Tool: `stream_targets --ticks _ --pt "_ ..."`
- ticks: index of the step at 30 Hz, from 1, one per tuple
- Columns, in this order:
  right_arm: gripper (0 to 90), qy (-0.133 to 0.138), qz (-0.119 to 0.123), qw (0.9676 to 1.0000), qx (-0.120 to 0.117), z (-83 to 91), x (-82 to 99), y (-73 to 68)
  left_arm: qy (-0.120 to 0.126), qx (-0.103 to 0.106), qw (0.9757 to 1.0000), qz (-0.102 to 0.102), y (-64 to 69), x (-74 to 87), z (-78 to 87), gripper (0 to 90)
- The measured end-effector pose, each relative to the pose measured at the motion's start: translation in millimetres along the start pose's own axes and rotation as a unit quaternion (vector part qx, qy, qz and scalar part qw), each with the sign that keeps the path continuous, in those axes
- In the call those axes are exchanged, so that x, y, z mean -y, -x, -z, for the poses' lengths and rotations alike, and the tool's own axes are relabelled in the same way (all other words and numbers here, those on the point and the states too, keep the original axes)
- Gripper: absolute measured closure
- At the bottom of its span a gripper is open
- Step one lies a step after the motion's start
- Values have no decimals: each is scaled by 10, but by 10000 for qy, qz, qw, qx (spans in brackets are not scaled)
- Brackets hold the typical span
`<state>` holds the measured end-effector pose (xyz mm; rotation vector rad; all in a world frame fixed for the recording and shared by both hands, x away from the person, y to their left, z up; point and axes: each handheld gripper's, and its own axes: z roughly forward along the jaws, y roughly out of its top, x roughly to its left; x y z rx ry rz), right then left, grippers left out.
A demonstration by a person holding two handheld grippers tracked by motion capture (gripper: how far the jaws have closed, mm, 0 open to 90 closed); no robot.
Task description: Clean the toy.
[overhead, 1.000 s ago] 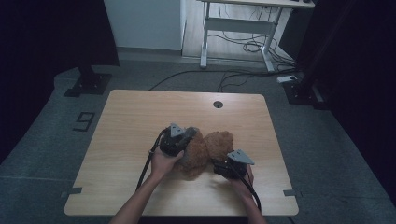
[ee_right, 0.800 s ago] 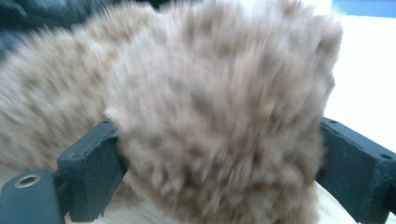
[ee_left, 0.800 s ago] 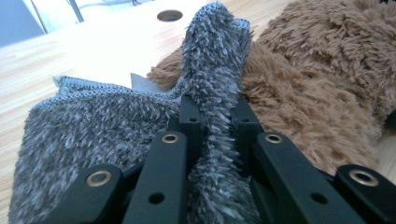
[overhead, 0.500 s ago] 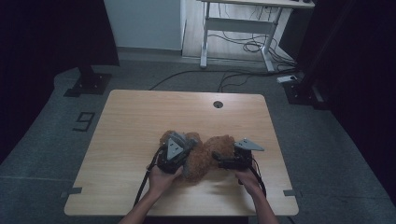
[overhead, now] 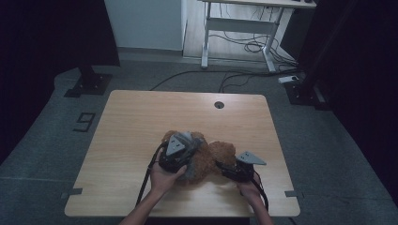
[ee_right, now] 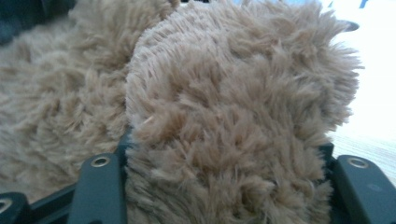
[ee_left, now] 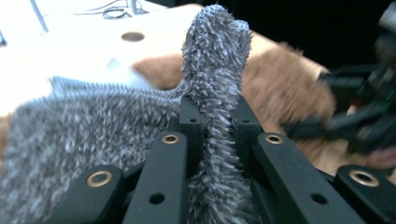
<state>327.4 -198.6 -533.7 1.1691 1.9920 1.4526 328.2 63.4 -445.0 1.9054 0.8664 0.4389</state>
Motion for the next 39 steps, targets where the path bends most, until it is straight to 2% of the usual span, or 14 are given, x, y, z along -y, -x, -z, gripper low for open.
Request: stream_targets --ticks 6,8,10,13,14,16,18,21,25,28,31,35,37,39 --pt "386 124 214 9993 279 25 51 -99 157 163 9986 -476 405 -491 -180 787" --pt "385 157 325 9987 352 34 60 -123 17 219 9980 -594 522 -586 -320 785" --pt "385 173 348 9985 398 42 69 -139 -320 264 9968 -682 639 -627 -558 784" --pt "385 204 426 9979 444 52 80 -157 -848 269 9940 -642 672 -533 -854 782" --pt "385 210 456 9977 456 55 82 -158 -953 309 9934 -568 648 -440 -944 782" --pt "389 157 474 9973 529 48 93 -165 -688 410 9963 -313 588 -332 -942 783" --pt "394 172 562 9968 547 42 103 -172 -621 468 9968 -173 525 -294 -885 785" --pt "397 175 699 9952 665 26 95 -215 -656 269 9973 -207 432 -267 -770 789" --pt "395 206 604 9960 627 26 92 -200 -689 140 9975 -46 228 -172 -627 790" --pt "395 211 601 9960 623 23 81 -203 -548 150 9984 36 99 -111 -481 791" --pt "396 215 556 9963 622 19 78 -197 -430 -53 9991 -9 1 -114 -318 790" --pt "396 220 549 9963 618 29 85 -187 -507 -421 9976 207 -325 -67 -97 791" --pt "395 220 547 9964 614 31 87 -190 -666 -301 9961 493 -522 28 -24 790" --pt "395 235 552 9962 626 26 85 -198 -754 -264 9949 616 -623 96 37 790"
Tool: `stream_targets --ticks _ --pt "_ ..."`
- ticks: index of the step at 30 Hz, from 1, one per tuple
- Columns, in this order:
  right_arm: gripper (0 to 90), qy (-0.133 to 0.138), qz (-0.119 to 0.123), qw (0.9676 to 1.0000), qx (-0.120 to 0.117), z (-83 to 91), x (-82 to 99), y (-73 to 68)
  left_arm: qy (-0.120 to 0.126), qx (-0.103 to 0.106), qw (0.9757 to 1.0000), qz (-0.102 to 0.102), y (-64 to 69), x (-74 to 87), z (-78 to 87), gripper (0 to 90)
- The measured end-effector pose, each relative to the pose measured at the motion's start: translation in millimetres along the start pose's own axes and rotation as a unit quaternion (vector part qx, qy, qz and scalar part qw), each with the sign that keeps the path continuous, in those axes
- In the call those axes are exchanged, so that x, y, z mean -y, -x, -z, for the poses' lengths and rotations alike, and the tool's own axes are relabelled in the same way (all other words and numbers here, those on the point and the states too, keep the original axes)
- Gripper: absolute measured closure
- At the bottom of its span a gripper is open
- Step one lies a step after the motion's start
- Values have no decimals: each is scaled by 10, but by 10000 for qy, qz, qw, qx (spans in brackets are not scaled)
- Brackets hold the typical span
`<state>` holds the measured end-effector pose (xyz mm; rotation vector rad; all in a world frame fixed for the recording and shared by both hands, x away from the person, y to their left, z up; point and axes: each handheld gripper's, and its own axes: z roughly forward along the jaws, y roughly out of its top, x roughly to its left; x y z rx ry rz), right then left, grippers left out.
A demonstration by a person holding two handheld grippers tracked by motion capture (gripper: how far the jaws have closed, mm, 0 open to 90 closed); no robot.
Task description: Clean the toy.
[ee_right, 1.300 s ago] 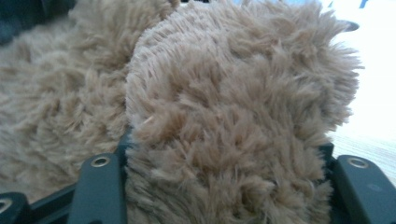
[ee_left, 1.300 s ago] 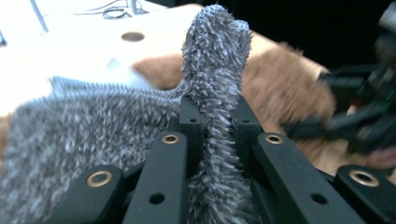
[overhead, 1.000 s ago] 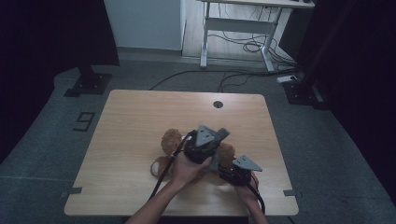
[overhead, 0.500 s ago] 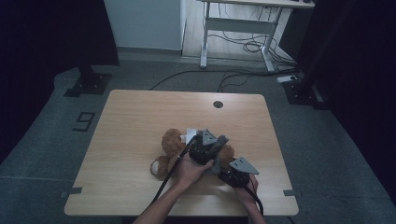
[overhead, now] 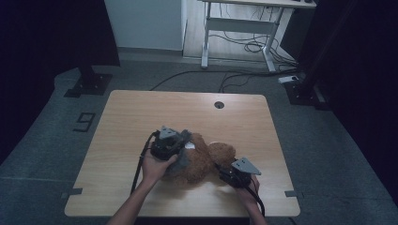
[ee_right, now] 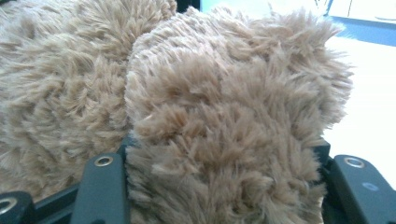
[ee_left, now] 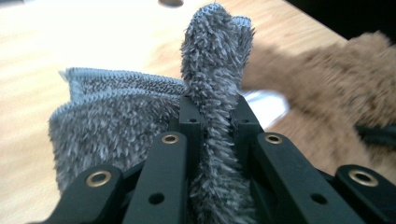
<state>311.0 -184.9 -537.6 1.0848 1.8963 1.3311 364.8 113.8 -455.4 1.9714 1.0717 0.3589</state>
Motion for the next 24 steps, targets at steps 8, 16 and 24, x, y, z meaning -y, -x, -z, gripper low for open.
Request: stream_targets --ticks 8,16,24 --pt "396 27 27 10000 47 3 8 -14 26 85 9998 188 -98 8 159 787" --pt "395 36 -2 10000 58 4 8 -14 468 514 9960 -568 631 -465 109 786" --pt "395 57 36 10000 50 15 14 -16 -334 832 9926 -824 1262 -687 -718 788"
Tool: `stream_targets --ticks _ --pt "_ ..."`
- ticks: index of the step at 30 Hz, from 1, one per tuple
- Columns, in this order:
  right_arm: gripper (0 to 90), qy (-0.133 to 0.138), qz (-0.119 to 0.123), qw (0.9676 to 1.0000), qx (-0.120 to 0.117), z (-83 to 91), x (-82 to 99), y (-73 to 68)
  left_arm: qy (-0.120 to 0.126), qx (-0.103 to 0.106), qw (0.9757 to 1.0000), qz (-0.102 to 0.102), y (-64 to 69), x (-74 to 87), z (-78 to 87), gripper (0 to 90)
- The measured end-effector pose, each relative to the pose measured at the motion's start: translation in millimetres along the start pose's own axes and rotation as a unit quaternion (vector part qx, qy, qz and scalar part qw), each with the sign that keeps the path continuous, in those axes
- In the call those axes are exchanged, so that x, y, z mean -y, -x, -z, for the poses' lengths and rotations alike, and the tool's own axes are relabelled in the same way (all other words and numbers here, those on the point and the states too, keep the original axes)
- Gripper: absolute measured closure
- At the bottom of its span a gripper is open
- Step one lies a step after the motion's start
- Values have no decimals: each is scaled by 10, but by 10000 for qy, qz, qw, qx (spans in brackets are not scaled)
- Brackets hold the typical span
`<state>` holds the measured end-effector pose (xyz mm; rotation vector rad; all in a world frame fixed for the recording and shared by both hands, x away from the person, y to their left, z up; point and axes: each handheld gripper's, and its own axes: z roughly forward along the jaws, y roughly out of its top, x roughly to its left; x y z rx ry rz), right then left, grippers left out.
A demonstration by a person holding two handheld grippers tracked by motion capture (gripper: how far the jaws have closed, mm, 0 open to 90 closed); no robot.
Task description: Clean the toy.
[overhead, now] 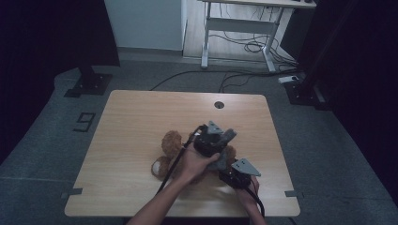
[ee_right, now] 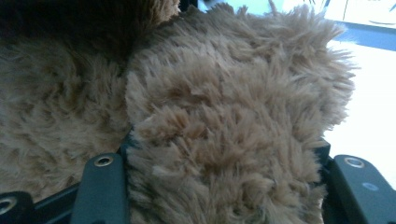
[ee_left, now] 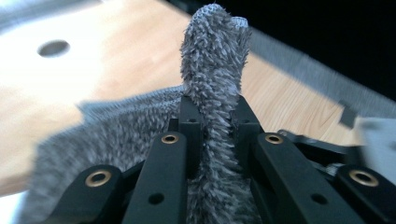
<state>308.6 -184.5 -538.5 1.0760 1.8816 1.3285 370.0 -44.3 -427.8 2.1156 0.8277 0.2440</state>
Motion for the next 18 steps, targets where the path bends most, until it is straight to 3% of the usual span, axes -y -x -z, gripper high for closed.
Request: stream_targets --ticks 1,2,4,5,8,12,15,18 --pt "395 -9 12 10000 0 2 -1 2 -155 -14 9999 8 8 50 -109 788" --pt "395 -15 32 10000 6 1 -1 5 -123 -42 9999 -7 2 95 -158 789" --pt "395 -51 13 10000 18 -6 11 13 91 116 9996 246 -71 168 -145 789" --pt "395 -44 44 10000 7 -6 10 13 131 119 9993 336 -125 191 -97 789" --pt "397 -51 164 9998 120 -17 -7 -17 158 -230 9991 314 -236 275 52 789" --pt "408 -45 159 9996 219 -53 -32 -38 340 -201 9978 525 -435 484 309 789" --pt "418 -32 203 9992 351 -98 -44 -56 465 -352 9972 479 -511 576 468 789" --pt "418 -21 164 9992 363 -127 -54 -34 461 -703 9959 341 -595 644 583 787"
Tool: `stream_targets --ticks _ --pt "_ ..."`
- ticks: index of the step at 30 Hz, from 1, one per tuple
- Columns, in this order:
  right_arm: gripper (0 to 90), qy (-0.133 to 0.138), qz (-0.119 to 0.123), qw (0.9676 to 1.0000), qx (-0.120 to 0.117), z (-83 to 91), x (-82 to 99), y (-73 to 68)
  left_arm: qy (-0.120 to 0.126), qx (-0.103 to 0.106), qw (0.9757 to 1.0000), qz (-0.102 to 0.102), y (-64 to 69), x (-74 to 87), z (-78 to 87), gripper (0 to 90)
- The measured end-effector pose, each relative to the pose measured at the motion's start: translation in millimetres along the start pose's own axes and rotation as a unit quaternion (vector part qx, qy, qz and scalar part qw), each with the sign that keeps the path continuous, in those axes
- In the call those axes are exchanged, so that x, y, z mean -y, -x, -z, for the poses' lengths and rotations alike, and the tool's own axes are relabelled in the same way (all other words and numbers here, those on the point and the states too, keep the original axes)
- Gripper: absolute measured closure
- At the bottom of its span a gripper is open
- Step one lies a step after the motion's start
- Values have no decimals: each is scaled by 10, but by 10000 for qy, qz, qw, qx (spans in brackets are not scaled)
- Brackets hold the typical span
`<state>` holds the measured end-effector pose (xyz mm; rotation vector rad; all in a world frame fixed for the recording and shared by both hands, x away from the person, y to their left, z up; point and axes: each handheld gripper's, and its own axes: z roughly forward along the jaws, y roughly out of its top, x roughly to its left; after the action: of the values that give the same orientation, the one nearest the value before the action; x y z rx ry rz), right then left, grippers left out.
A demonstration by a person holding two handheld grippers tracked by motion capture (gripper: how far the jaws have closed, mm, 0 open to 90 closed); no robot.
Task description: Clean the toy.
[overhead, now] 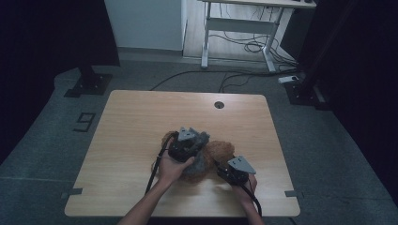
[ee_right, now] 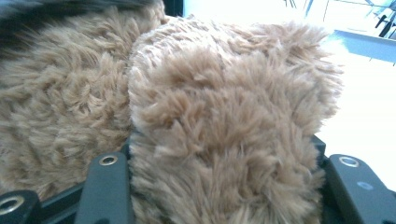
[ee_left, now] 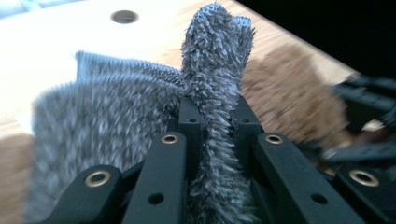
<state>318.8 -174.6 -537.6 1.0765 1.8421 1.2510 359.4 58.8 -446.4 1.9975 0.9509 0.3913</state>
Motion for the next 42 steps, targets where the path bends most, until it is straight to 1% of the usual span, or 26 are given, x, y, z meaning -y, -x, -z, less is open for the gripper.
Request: stream_targets --ticks 2,4,5,6,7,11,13,15,17,19,21,25,27,28,30,31,32,33,35,36,37,40,41,42 --pt "419 3 -5 10000 7 -26 -8 16 -11 -209 9998 4 -107 17 55 786" --pt "419 11 -37 10000 28 -60 -18 38 -56 -359 9993 84 -228 30 90 785" --pt "419 17 -62 10000 30 -72 -22 46 -105 -427 9989 179 -327 49 106 785" --pt "419 20 -80 10000 36 -87 -24 60 -131 -454 9986 255 -387 68 109 786" --pt "418 22 -92 9999 36 -94 -25 69 -192 -468 9980 369 -481 108 118 785" --pt "418 28 -114 9999 -3 -108 -32 88 -284 -626 9957 617 -696 252 164 785" --pt "417 26 -128 9999 -16 -112 -34 95 -339 -682 9949 667 -754 320 194 785" --pt "417 33 -148 9999 -13 -118 -35 101 -342 -689 9945 707 -781 382 222 782" --pt "418 23 -186 9998 -10 -130 -42 104 -273 -646 9948 734 -778 415 260 782" --pt "418 20 -202 9998 -1 -145 -49 110 -192 -599 9954 721 -754 409 298 781" --pt "417 12 -203 9998 10 -150 -52 115 -99 -521 9961 711 -712 371 325 781" --pt "418 29 -203 9998 76 -165 -52 128 68 -391 9976 573 -581 222 332 781" --pt "418 34 -195 9997 147 -182 -54 144 178 -341 9984 419 -484 105 303 781" --pt "419 38 -193 9996 198 -194 -56 156 198 -334 9988 291 -423 35 275 781" --pt "419 74 -238 9993 277 -217 -53 170 219 -255 9993 156 -303 -101 196 781" --pt "420 77 -239 9993 294 -221 -52 174 244 -164 9995 84 -204 -200 114 781" --pt "419 92 -248 9991 327 -226 -51 174 236 -119 9997 10 -141 -259 59 782" --pt "420 95 -249 9991 332 -226 -50 173 221 -24 9997 -72 -24 -352 -43 781" --pt "420 86 -243 9991 331 -217 -51 166 159 66 9995 -249 145 -467 -203 782" --pt "420 79 -248 9991 327 -212 -51 166 138 174 9991 -369 263 -534 -326 782" --pt "420 99 -247 9992 313 -208 -47 168 64 221 9987 -453 353 -580 -431 782" --pt "420 87 -277 9992 283 -182 -39 162 -157 389 9975 -565 568 -654 -717 782" --pt "420 89 -277 9992 264 -173 -36 164 -241 426 9971 -579 618 -653 -799 782" --pt "420 94 -270 9993 251 -166 -33 169 -330 419 9967 -607 649 -637 -872 782"
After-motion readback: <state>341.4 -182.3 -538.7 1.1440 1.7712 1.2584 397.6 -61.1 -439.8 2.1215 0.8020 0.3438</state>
